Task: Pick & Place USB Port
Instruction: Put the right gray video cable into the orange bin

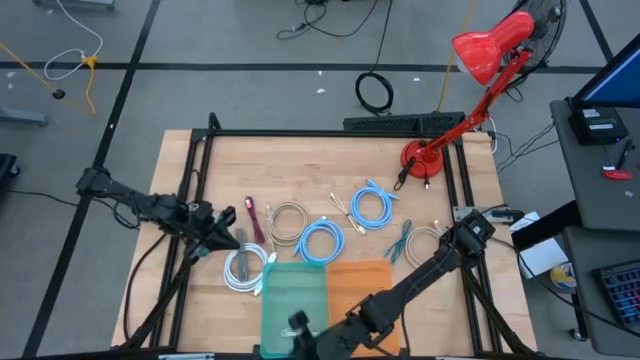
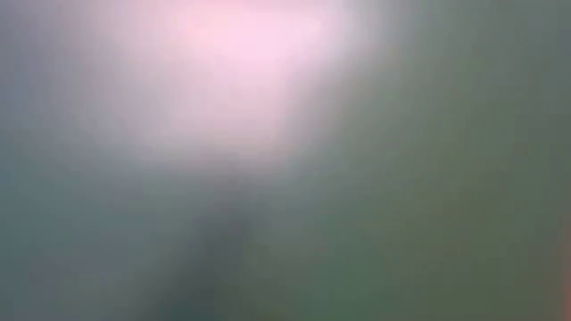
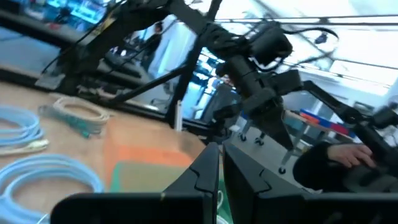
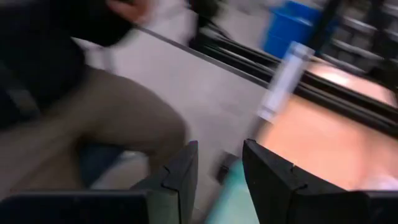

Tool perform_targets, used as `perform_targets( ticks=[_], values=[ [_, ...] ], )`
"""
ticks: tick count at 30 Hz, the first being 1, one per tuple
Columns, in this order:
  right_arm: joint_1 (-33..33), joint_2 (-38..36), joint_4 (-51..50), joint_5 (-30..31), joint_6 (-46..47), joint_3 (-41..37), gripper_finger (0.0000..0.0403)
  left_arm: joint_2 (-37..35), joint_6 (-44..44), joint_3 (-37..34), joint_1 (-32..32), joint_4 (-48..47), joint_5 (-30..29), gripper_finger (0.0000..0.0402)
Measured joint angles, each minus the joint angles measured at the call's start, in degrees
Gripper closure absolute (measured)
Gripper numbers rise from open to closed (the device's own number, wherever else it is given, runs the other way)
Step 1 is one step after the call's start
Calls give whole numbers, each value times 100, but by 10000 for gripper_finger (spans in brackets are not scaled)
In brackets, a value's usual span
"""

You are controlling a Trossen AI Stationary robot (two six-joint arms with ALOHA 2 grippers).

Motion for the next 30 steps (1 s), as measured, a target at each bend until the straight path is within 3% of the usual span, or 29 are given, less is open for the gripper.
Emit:
perform_targets(
  ticks=[8, 14, 19, 24, 30],
  values=[
    [338, 0, 535, -1757, -233, 0, 287, 0, 231, 0, -208, 138, -320, 378],
    [606, 0, -30, -1826, 64, 0, 287, 2, 289, 0, -208, 136, -366, 378],
    [790, -100, -1172, -549, 883, -4, 287, 2, 318, 0, -206, 133, -368, 378],
    [927, -369, -2629, 1478, 2041, -4, 287, 2, 336, 0, -206, 129, -443, 378],
    [1096, -648, -3572, 3727, 2952, -3, 287, 2, 334, 0, -206, 114, -525, 378]
  ],
)
